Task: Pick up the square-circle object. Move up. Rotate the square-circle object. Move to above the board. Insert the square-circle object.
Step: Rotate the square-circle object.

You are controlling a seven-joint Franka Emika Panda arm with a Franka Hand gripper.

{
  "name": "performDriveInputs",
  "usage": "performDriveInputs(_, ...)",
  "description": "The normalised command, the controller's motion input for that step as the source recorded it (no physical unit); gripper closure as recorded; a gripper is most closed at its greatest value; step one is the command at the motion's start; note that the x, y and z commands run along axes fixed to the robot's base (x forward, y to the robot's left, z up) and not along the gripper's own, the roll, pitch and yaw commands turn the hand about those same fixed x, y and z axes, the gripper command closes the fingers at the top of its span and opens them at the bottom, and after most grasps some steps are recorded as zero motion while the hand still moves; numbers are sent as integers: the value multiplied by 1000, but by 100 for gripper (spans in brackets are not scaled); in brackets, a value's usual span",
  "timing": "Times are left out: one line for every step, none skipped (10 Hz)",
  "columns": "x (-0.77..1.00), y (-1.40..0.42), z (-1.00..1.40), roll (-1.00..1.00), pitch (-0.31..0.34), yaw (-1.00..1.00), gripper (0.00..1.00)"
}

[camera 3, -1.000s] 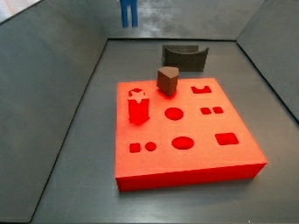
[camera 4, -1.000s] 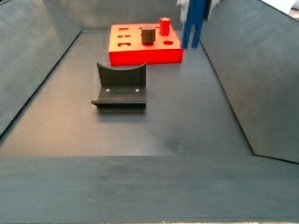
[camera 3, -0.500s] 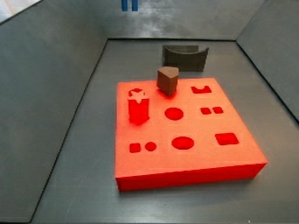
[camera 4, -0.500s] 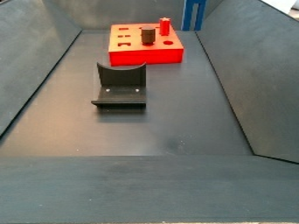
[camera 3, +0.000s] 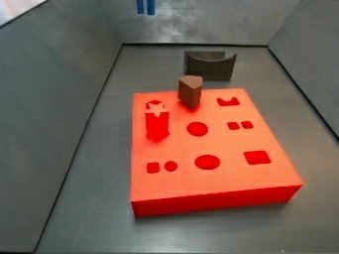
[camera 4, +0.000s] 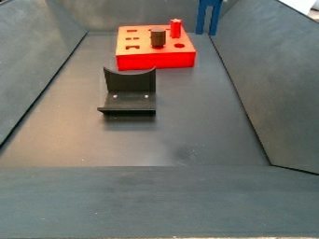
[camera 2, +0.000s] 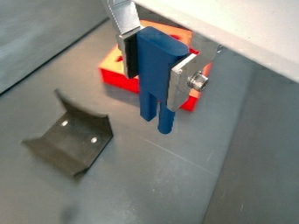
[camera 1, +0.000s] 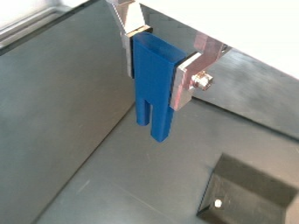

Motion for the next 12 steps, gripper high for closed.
performDriveInputs(26, 10, -18, -8, 9, -1000, 100)
performDriveInputs(26, 10, -16, -9, 10, -1000, 100)
performDriveInputs(26, 11, -13, -10, 11, -1000, 100)
performDriveInputs(27, 11, -12, -13, 13, -1000, 100)
performDriveInputs(27, 11, -10, -16, 15, -1000, 100)
performDriveInputs(28, 11, -8, -16, 14, -681, 100)
performDriveInputs(29, 12, -7, -16, 14, -450, 100)
performDriveInputs(29, 11, -6, -16, 13, -234, 100)
performDriveInputs(52, 29, 0, -2, 2, -1000, 100)
performDriveInputs(50, 31, -1, -3, 2, -1000, 100)
performDriveInputs(44, 28, -7, -3, 3, -1000, 100)
performDriveInputs(41, 27, -10, -3, 3, -1000, 100)
